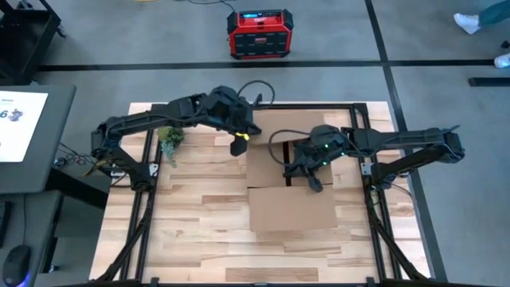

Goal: Wrap mug
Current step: Close the cardboard box

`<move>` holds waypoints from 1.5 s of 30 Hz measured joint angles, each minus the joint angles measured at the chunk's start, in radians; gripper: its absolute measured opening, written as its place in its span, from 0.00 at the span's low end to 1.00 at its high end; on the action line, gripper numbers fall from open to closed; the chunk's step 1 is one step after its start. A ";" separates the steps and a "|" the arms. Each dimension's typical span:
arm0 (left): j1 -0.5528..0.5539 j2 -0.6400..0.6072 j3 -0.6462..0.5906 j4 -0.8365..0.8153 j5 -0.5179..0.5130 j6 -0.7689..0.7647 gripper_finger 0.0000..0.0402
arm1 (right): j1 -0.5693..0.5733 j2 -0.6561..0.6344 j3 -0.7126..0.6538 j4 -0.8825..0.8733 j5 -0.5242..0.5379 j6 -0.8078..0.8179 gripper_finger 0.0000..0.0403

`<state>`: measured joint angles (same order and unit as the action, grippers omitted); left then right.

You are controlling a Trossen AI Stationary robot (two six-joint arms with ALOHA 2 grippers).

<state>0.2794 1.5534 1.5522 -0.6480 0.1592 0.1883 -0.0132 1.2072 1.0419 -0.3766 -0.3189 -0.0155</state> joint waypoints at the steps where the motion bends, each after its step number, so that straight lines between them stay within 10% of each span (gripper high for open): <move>1: 0.000 0.005 -0.004 -0.009 -0.006 -0.003 0.00 | 0.017 -0.004 0.011 -0.006 -0.002 -0.004 0.00; 9: -0.016 0.014 -0.067 0.022 -0.011 -0.014 0.00 | 0.089 -0.139 0.091 0.000 0.014 -0.088 0.00; 15: -0.031 0.006 -0.070 0.038 -0.023 -0.011 0.00 | -0.011 -0.218 0.095 -0.108 0.239 -0.089 0.00; 29: -0.155 -0.142 -0.020 -0.044 -0.059 -0.069 0.00 | -0.222 -0.114 0.092 -0.317 0.150 -0.088 0.00; 38: -0.465 -0.158 -0.071 -0.267 -0.204 -0.395 0.00 | -0.227 -0.136 0.092 -0.315 0.134 -0.087 0.00; 45: -0.731 -0.008 -0.242 0.099 -0.290 -0.485 0.00 | -0.224 -0.142 0.092 -0.318 0.132 -0.087 0.00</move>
<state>-0.4514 1.5454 1.3099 -0.5494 -0.1313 -0.2963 -0.2375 1.0653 1.1343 -0.6945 -0.1867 -0.1028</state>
